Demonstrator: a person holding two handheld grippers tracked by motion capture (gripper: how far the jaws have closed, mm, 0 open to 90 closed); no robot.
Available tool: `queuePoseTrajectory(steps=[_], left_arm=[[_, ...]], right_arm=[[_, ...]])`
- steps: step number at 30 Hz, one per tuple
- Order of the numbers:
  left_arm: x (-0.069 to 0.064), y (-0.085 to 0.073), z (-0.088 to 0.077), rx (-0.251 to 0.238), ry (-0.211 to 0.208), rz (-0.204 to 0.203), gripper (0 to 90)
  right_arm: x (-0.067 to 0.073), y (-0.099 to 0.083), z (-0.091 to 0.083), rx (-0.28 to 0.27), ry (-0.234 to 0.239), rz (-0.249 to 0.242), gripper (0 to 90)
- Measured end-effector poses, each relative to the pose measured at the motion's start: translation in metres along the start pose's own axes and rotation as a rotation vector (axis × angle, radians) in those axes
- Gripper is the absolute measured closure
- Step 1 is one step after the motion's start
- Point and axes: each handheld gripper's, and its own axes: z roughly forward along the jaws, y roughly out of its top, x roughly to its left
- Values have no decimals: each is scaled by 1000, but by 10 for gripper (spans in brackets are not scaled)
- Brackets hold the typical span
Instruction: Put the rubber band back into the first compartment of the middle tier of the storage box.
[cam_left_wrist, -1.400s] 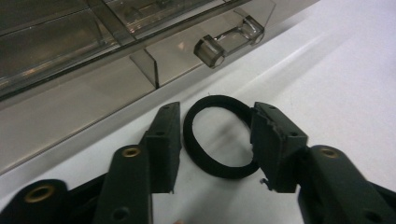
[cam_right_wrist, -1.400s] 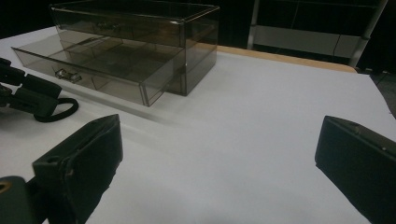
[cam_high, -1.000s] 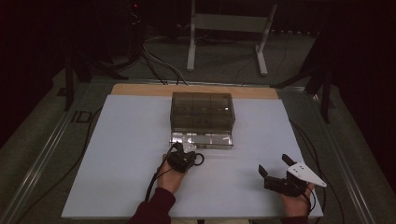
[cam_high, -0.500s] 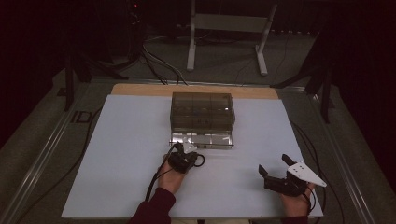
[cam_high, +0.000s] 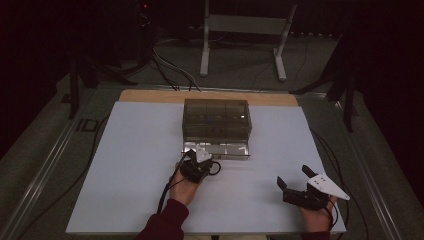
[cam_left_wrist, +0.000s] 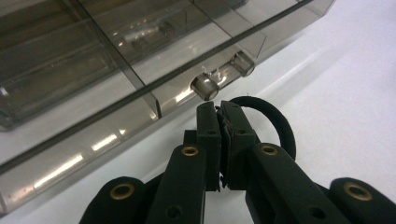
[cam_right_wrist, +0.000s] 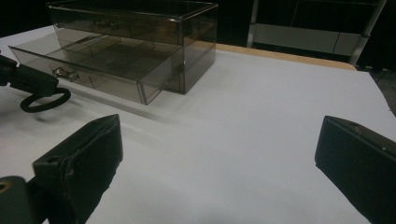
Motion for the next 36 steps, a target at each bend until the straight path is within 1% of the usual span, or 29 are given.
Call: queuePoseTrajectory(steps=[6,9,10,13,21,36], left_arm=[[-1,3,1,8,1,10,884],[-1,5,2,1,0,6,884],[-1,6,2,6,-2,14,883],[-2,9,3,7,-8,17,883],[-7,13,2,-5,-24,22,883],[-7,21,-2,-25,-35,21,883]], right_arm=[[0,0,0,0,-1,0,15],[0,0,0,2,-1,-2,16],[0,0,0,2,-1,-2,15],[0,0,0,3,-1,-3,16],[0,0,0,2,-1,-1,16],[0,0,0,0,-1,-1,16]])
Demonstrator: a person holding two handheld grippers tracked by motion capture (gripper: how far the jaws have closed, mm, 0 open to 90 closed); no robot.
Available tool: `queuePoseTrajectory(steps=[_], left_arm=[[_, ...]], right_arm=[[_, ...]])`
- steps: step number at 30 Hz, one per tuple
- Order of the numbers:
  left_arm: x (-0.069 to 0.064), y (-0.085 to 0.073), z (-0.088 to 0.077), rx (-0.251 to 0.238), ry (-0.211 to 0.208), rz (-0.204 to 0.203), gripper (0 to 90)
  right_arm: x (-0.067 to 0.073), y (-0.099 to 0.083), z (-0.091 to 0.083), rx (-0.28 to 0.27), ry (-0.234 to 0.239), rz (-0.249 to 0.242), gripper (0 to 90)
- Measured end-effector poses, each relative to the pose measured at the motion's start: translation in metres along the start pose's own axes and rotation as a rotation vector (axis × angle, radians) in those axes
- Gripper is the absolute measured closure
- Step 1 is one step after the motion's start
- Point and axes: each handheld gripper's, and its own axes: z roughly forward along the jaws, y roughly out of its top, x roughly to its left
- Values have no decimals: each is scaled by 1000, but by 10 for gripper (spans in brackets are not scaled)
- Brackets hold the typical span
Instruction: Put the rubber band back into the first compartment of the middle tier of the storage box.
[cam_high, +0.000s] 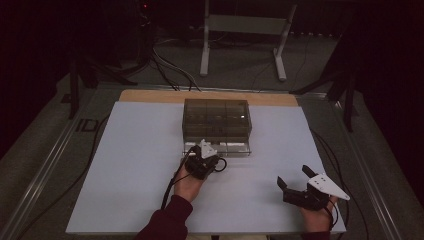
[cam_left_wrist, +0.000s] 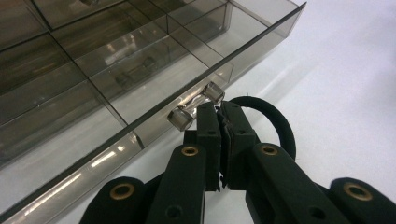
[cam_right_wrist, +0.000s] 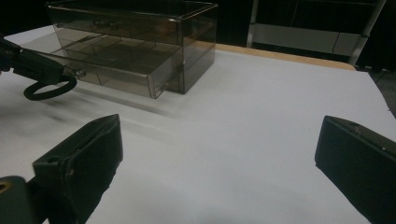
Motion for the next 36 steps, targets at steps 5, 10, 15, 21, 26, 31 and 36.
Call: queuePoseTrajectory(steps=[5,10,15,21,26,31,36], left_arm=[[0,3,-1,-3,-4,2,884],[1,5,-3,-8,-3,3,884],[2,8,-4,-18,-2,-3,883],[2,10,-5,-22,-1,-6,883],[4,12,-6,-22,-1,-4,884],[6,15,-8,-34,1,-7,883],[7,18,-10,-38,5,-8,884]], right_arm=[[0,0,0,0,0,0,16],[0,0,0,0,0,-1,16],[0,0,0,1,2,0,16],[0,0,0,2,2,0,16],[0,0,1,4,2,-2,16],[0,0,1,3,3,-1,16],[0,0,1,3,2,-2,16]])
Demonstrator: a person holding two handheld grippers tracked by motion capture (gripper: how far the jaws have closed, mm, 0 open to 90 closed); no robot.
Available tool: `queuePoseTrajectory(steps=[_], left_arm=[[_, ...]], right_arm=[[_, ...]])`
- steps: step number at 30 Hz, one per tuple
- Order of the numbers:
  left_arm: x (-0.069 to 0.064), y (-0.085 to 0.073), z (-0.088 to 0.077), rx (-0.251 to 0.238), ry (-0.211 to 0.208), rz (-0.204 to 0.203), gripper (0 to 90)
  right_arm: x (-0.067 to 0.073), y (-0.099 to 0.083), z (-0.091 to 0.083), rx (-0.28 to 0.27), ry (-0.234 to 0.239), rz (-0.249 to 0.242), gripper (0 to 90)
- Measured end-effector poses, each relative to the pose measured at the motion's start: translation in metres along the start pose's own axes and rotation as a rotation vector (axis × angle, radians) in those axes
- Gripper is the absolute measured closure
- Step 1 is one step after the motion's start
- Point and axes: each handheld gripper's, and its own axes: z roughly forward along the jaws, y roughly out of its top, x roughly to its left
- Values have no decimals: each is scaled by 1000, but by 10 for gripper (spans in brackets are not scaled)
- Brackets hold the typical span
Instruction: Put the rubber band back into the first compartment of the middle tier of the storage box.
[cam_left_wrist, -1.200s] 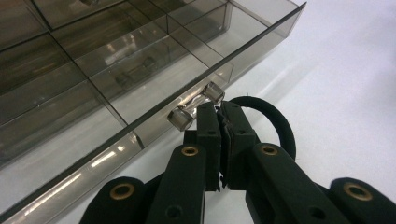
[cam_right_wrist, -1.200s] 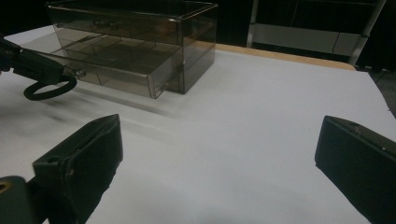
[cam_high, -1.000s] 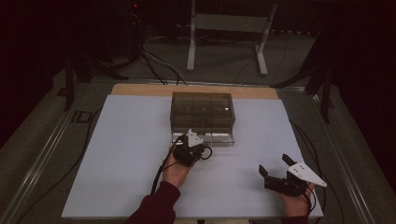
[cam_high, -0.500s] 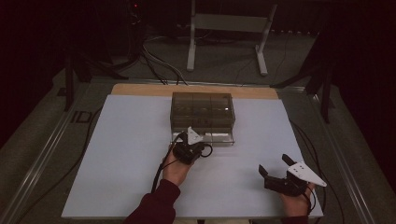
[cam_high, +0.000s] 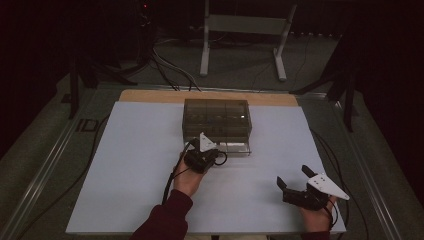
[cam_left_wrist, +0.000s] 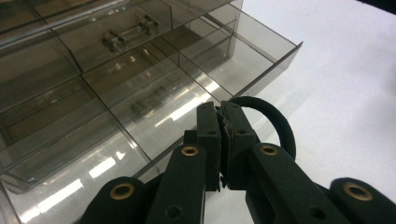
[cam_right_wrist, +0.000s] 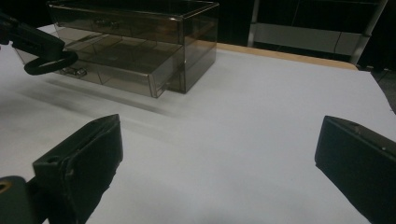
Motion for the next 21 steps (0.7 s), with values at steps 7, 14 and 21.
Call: queuePoseTrajectory(steps=[7,14,21], left_arm=[[3,3,-3,-7,6,1,884],[6,6,-5,-17,13,-4,883],[10,9,-7,-23,20,-8,884]], right_arm=[[0,0,0,-1,0,1,16],[0,0,0,-1,0,1,16],[0,0,0,-1,0,1,16]])
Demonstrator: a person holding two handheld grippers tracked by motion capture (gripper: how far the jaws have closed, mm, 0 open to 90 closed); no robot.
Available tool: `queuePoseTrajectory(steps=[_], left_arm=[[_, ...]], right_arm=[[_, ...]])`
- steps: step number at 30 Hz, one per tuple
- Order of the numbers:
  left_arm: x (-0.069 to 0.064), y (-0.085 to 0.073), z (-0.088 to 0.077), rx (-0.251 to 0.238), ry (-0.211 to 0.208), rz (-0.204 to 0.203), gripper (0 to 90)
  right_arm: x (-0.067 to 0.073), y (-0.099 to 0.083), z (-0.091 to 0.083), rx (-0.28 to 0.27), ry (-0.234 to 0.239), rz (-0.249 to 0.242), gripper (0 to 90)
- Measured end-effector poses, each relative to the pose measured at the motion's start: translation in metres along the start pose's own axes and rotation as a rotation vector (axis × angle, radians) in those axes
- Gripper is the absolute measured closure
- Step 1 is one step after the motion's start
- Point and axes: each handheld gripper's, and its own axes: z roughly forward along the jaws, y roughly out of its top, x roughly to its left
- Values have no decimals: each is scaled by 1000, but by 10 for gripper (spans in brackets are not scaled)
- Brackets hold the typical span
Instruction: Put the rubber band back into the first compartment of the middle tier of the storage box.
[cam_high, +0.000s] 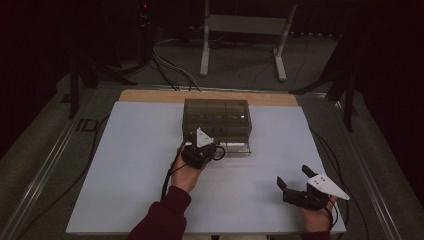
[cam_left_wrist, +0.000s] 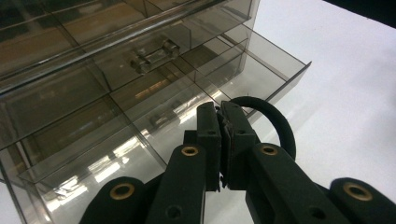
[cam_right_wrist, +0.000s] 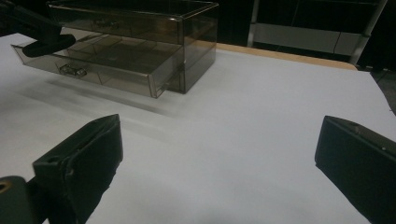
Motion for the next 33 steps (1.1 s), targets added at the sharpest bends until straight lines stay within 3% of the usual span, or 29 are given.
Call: queuePoseTrajectory(steps=[33], left_arm=[[18,14,-9,-34,31,1,883]], right_arm=[[0,0,0,1,0,2,16]])
